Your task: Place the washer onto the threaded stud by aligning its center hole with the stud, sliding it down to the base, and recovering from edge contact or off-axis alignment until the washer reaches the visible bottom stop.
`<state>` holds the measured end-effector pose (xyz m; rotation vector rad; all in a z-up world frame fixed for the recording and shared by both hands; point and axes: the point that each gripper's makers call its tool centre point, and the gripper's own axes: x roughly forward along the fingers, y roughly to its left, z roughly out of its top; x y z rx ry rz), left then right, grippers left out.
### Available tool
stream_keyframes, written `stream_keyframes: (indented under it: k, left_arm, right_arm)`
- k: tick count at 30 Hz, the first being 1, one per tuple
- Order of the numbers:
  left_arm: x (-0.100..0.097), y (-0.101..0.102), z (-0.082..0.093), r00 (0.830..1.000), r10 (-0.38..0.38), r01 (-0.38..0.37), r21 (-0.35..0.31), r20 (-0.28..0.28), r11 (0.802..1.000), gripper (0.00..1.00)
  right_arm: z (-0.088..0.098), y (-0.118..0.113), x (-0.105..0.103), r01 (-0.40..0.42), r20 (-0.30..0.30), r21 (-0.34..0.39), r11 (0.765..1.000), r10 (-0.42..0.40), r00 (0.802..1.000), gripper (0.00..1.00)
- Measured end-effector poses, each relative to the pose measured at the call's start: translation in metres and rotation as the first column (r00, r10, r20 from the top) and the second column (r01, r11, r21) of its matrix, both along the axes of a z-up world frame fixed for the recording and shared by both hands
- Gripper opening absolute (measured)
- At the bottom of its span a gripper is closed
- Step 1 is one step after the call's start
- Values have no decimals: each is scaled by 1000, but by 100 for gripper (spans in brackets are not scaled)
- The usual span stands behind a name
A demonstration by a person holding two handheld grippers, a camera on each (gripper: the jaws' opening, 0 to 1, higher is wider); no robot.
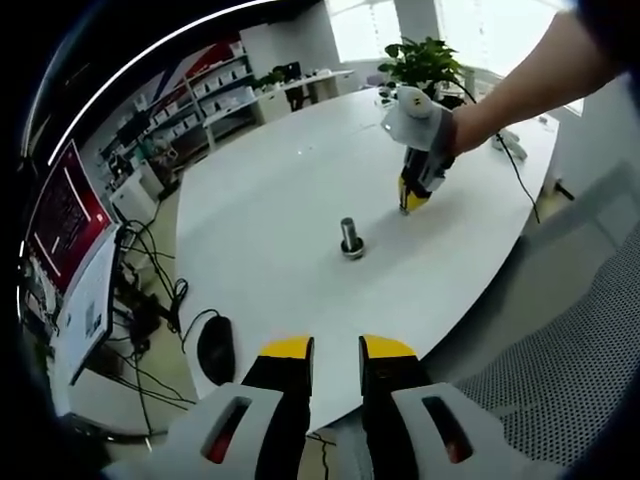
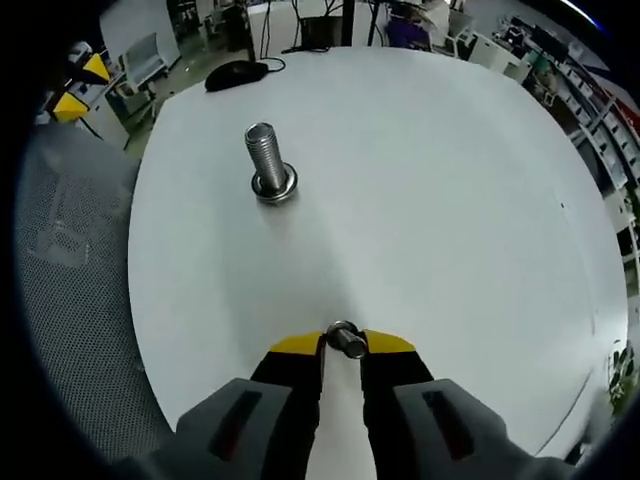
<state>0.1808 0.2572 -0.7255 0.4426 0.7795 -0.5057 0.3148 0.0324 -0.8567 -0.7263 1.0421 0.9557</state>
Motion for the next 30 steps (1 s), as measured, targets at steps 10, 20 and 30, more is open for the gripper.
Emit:
stream_keyframes:
  k: [10, 20, 30]
  left_arm:
    - [1, 1, 0, 1000, 6, -6, 1, -2, 1000, 16]
    - [1, 1, 1, 1000, 9, -9, -1, 1, 1000, 16]
    - [-5, -2, -8, 999, -18, 19, 37, -29, 999, 16]
  right_arm:
    - [14, -13, -10, 9, 28, 47, 999, -10, 1000, 22]
    - [42, -27, -25, 65, 92, 167, 984, -81, 992, 21]
    - [81, -38, -44, 148, 138, 322, 935, -201, 970, 21]
